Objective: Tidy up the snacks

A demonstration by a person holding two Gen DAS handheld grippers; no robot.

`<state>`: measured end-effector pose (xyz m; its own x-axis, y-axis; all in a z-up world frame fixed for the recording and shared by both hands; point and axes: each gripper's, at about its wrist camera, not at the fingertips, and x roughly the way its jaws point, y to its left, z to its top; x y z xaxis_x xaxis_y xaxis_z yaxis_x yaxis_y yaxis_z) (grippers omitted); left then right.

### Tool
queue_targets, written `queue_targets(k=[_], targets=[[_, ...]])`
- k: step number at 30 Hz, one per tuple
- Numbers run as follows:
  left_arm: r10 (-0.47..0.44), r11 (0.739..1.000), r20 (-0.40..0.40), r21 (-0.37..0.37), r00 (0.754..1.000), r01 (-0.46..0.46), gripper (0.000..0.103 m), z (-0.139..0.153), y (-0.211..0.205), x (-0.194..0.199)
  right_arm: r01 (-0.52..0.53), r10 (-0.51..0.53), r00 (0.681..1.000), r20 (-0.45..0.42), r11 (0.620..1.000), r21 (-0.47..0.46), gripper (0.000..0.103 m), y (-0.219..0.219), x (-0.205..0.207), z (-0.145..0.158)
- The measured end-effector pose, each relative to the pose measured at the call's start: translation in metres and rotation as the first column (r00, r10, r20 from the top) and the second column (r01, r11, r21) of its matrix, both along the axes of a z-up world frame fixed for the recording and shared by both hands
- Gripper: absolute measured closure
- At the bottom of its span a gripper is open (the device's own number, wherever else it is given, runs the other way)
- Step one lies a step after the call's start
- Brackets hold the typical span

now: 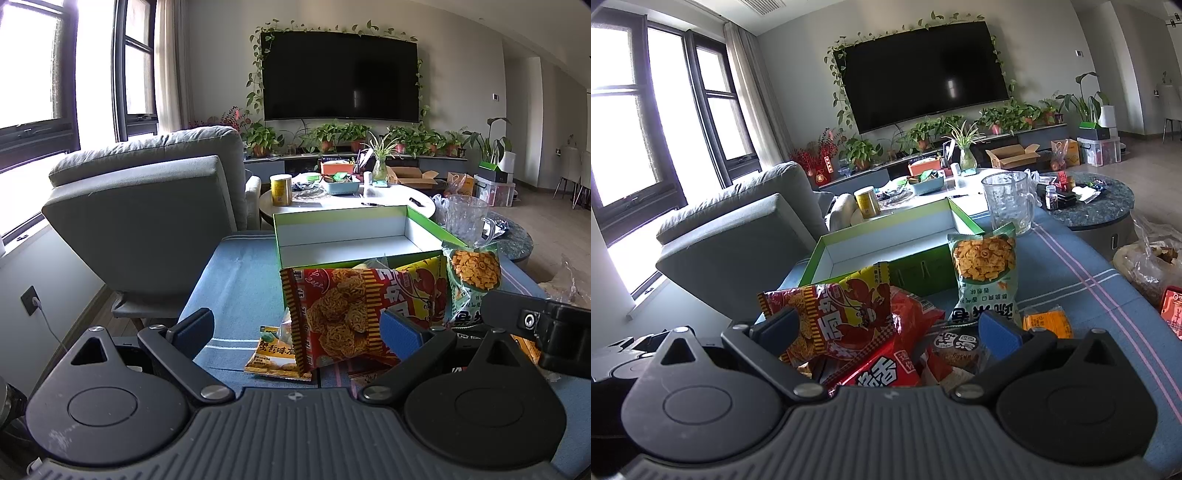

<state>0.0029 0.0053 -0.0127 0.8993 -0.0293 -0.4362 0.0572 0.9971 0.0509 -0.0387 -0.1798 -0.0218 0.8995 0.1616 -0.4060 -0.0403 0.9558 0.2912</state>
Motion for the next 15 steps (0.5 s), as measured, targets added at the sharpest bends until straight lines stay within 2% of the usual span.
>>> queue_targets(k=[15], targets=[[-0.003, 1.000, -0.008, 0.005, 1.000, 0.003, 0.007, -0.0019, -0.0015, 0.0016, 0.002, -0.002, 1.000, -0.014, 1.000, 0.014, 0.035, -0.0031, 0.0013, -0.0007]])
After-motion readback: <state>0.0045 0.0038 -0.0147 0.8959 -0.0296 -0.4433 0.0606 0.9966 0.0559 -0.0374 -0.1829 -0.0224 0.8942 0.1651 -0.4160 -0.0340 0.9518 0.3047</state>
